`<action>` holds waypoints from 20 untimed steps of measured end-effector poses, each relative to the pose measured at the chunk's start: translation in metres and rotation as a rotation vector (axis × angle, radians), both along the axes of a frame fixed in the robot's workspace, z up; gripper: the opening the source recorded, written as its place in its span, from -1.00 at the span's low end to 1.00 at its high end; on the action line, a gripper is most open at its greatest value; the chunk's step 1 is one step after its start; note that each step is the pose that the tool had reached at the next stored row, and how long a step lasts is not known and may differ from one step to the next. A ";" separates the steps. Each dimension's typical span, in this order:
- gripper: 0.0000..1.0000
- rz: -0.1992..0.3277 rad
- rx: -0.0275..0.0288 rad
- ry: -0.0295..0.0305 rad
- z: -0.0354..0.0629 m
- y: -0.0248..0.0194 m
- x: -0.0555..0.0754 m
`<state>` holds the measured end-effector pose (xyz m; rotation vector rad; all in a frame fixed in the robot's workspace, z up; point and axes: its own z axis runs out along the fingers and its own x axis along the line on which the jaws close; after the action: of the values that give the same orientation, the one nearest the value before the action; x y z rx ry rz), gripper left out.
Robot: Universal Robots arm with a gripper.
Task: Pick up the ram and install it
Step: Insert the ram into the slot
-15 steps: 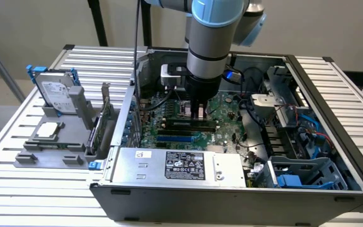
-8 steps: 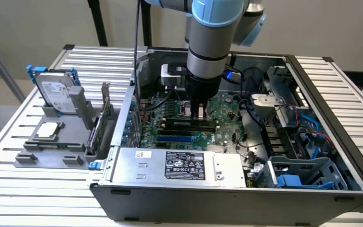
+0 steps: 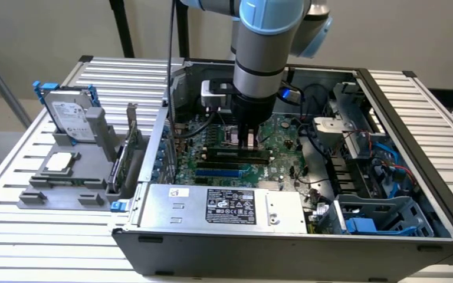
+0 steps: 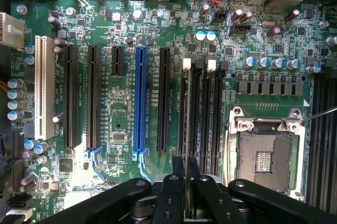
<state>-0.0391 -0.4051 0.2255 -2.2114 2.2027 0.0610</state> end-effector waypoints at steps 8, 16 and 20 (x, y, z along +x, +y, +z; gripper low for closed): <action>-0.73 0.000 0.0001 -0.0001 -0.0015 0.0000 0.000; -0.73 0.000 -0.0002 0.0001 -0.0038 0.0000 0.000; -0.69 0.000 0.0001 0.0000 -0.0041 0.0001 0.000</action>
<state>-0.0387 -0.4051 0.2215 -2.2112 2.2027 0.0611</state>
